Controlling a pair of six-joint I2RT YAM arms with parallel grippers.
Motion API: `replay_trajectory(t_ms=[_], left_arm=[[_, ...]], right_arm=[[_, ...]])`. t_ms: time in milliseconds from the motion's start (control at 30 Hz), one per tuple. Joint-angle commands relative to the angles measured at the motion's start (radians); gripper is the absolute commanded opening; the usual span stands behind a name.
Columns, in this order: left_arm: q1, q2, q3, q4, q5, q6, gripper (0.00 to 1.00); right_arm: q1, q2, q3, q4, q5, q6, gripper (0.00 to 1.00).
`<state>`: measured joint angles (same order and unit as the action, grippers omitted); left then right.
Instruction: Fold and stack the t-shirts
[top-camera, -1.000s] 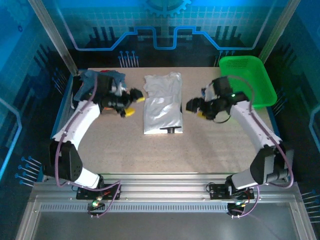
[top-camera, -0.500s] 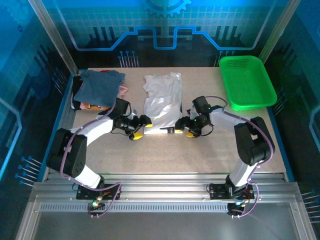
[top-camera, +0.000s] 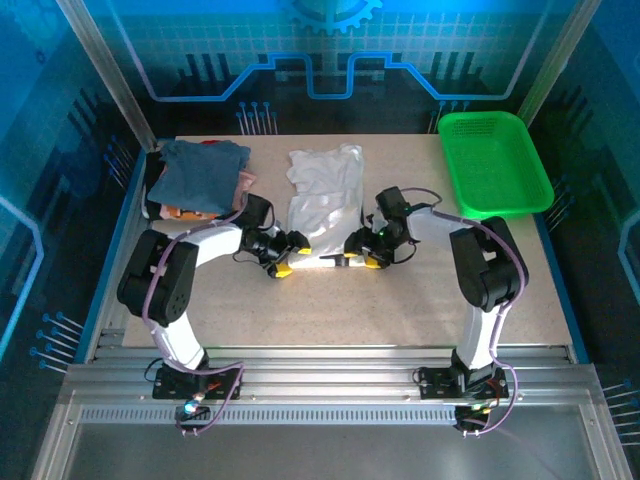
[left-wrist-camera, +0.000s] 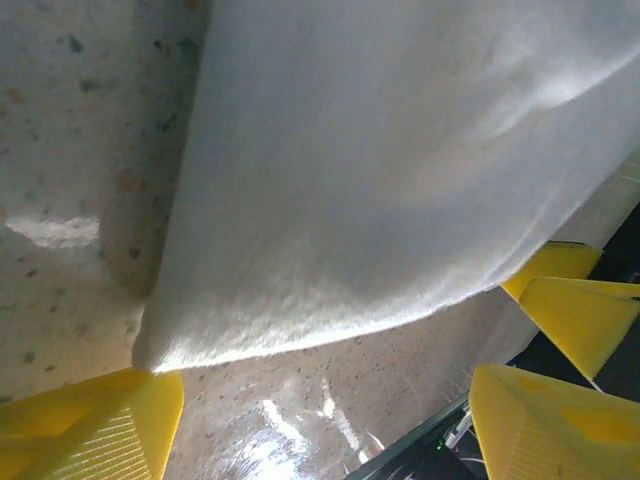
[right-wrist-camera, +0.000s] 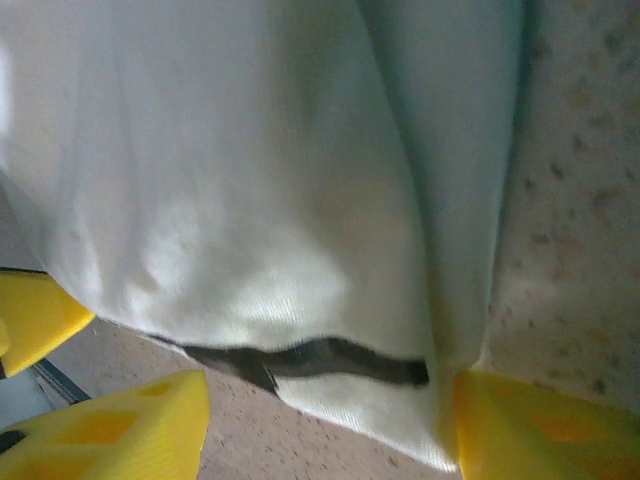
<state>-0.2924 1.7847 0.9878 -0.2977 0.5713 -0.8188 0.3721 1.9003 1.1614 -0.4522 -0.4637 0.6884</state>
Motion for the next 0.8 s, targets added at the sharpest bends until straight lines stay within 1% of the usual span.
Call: replay_trajectory(t_ms=[0, 100, 167, 233, 300, 400, 467, 500, 667, 767], left_arm=[[-0.014, 0.055, 0.069, -0.02, -0.012, -0.007, 0.74], [-0.016, 0.088, 0.102, -0.069, -0.04, 0.01, 0.67], [-0.016, 0.099, 0.106, -0.084, -0.06, 0.018, 0.59], [-0.016, 0.108, 0.106, -0.079, -0.068, 0.017, 0.47], [-0.018, 0.117, 0.115, -0.077, -0.082, 0.019, 0.33], [-0.022, 0.128, 0.148, -0.101, -0.095, 0.038, 0.16], [-0.024, 0.123, 0.17, -0.136, -0.119, 0.062, 0.04], [-0.024, 0.116, 0.177, -0.155, -0.133, 0.076, 0.0], [-0.024, 0.061, 0.172, -0.218, -0.17, 0.144, 0.0], [-0.025, -0.005, 0.142, -0.247, -0.189, 0.181, 0.0]], right_arm=[[0.007, 0.044, 0.053, -0.02, -0.012, 0.001, 0.62], [0.006, 0.065, 0.068, -0.026, -0.008, 0.005, 0.56], [0.004, 0.074, 0.07, -0.023, -0.007, 0.009, 0.51], [0.004, 0.081, 0.072, -0.022, -0.008, 0.013, 0.44], [0.004, 0.085, 0.072, -0.016, -0.009, 0.017, 0.33], [0.003, 0.081, 0.069, -0.014, -0.012, 0.02, 0.16], [0.004, 0.071, 0.067, -0.02, -0.012, 0.02, 0.08], [0.003, 0.064, 0.066, -0.024, -0.01, 0.02, 0.06], [0.004, 0.017, 0.05, -0.042, -0.006, 0.024, 0.0], [0.01, -0.027, 0.042, -0.073, -0.012, 0.022, 0.0]])
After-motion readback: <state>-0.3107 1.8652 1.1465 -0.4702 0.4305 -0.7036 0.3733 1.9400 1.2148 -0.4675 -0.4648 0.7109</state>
